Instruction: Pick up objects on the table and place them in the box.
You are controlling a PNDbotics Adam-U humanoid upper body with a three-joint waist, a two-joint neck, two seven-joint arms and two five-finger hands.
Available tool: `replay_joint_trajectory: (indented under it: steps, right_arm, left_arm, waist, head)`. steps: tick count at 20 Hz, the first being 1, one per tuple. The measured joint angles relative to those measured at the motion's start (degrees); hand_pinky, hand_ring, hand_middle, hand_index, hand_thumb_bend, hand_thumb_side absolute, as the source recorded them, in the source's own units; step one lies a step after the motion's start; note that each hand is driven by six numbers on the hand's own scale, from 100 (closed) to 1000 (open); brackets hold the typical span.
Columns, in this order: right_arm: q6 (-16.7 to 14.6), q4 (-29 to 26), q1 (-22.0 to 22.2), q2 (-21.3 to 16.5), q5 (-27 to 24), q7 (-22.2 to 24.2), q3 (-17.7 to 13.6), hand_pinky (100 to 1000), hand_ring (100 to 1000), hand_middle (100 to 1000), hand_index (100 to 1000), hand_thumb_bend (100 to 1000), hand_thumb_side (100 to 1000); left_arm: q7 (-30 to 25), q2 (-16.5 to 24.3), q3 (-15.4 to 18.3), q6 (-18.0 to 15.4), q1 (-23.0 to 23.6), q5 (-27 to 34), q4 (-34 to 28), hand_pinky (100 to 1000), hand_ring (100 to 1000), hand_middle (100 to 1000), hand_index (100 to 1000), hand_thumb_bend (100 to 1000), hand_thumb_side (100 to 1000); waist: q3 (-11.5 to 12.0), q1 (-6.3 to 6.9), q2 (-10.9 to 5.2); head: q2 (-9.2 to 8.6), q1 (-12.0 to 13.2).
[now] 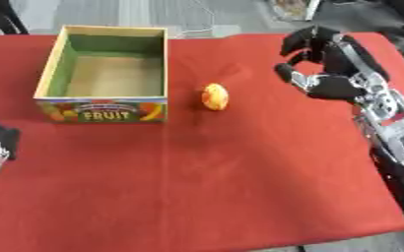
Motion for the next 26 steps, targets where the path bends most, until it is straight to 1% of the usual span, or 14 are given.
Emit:
replay_joint_trajectory:
  steps: [1, 5, 9, 11, 18, 26]
  right_arm:
    - [-1.04, 0.92, -0.94, -0.41, 0.82, 1.44, 0.61, 637, 772, 736, 770, 438, 240]
    - [-4.57, 5.41, -4.85, -1.22, 4.67, 5.75, 2.74, 661, 806, 776, 793, 440, 231]
    - [-7.11, 10.8, -8.36, -1.17, 8.77, 8.22, 4.5, 687, 840, 811, 812, 442, 219]
    - [-8.21, 13.6, -10.09, -0.88, 10.85, 9.26, 5.33, 690, 843, 814, 815, 436, 211]
    - [-11.37, 23.16, -15.1, 2.73, 16.75, 11.51, 7.2, 681, 830, 790, 808, 407, 181]
    - [-12.72, 33.74, -18.39, 7.49, 21.86, 11.29, 6.96, 672, 821, 780, 805, 403, 179]
  left_arm:
    - [-0.05, 0.0, -0.02, -0.04, 0.0, 0.0, 0.0, 485, 491, 508, 501, 386, 342]
    - [-0.14, 0.0, -0.32, -0.12, 0.02, 0.04, 0.01, 485, 490, 507, 501, 386, 341]
    - [-0.33, 0.0, -0.43, -0.27, 0.05, 0.09, 0.03, 485, 490, 507, 501, 385, 341]
    - [-0.46, 0.0, -0.68, -0.29, 0.1, 0.13, 0.06, 485, 490, 507, 501, 384, 341]
    - [-0.96, 0.0, -1.05, -0.46, 0.27, 0.22, 0.35, 484, 490, 507, 501, 385, 341]
    - [-1.3, -0.03, -1.49, -0.74, 0.34, 0.29, 0.39, 484, 489, 506, 501, 387, 341]
  waist:
    - [0.06, 0.0, -0.08]
    - [0.47, 0.09, -0.51]
    - [1.03, 0.32, -0.72]
    - [1.21, 0.39, -0.86]
    - [2.2, 0.82, -1.04]
    - [3.39, 1.35, -1.31]
  head:
    - [0.01, -0.05]
    - [0.02, -0.42]
    - [0.04, -0.81]
    - [0.05, -1.06]
    - [0.49, -2.09]
    - [0.56, -3.06]
